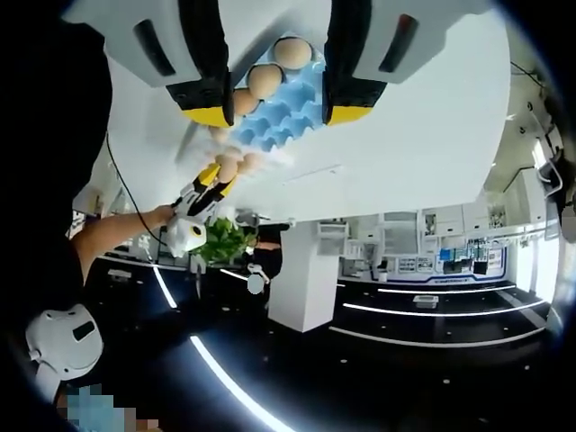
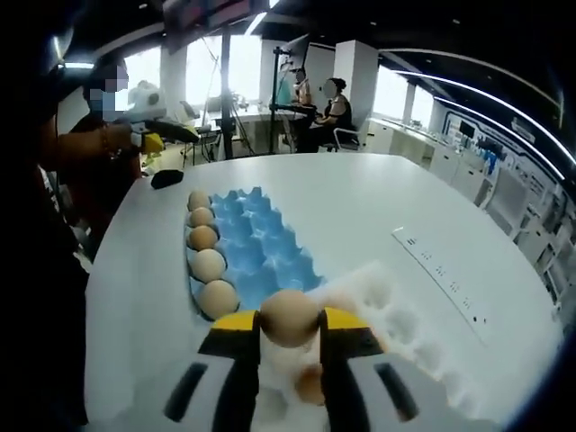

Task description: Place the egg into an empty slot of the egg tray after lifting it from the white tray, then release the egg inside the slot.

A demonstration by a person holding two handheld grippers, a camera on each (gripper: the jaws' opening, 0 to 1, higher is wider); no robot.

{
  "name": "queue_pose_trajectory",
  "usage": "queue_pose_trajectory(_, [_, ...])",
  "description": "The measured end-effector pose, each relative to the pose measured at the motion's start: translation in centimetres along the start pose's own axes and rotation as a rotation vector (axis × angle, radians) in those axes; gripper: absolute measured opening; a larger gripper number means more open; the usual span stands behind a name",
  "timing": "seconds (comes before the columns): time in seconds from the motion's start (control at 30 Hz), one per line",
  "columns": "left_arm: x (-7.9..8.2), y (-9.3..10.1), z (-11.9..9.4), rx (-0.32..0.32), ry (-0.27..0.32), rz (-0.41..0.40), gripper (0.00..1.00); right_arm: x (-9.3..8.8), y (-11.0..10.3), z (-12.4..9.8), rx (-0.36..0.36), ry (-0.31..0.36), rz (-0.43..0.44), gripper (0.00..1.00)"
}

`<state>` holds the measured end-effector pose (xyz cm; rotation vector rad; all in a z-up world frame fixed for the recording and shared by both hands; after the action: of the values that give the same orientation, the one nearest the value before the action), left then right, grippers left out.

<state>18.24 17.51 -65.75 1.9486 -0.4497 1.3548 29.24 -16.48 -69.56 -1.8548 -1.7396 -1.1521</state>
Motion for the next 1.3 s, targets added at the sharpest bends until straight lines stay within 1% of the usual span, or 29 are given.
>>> queue_pose_trajectory(0.2, [-0.1,-0.1,0.0,0.003,-0.005,-0.007,0.4,0.1,-0.1,-0.1,0.0,-0.002,-0.005,0.24])
queue_pose_trajectory(0.43, [-0.2,-0.1,0.0,0.005,-0.004,-0.007,0.4,1.3,-0.4,0.7,0.012,0.019,-0.028,0.24])
queue_pose_trajectory(0.77, [-0.4,-0.2,-0.2,0.008,-0.01,-0.009,0.39,3.8,-1.1,3.3,0.066,0.073,-0.061,0.25])
queue_pose_trajectory(1.03, [-0.5,-0.3,-0.3,0.011,-0.01,-0.014,0.39,5.4,-1.8,5.1,0.107,0.098,-0.087,0.25])
queue_pose_trajectory(1.3, [-0.5,-0.4,-0.3,0.013,-0.012,-0.018,0.39,6.9,-2.5,7.5,0.15,0.124,-0.102,0.25])
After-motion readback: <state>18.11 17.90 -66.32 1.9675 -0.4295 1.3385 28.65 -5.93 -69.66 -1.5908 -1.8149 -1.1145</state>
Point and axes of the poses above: the point that each gripper's makers call its tool centre point, and the gripper's own axes: z roughly forward along the fingers, y roughly to its right, x roughly out of its top, the point moved 7 cm from there along -z, roughly backward along the fingers, and after that the axes turned 15 degrees about -z, right-handed, at the moved point
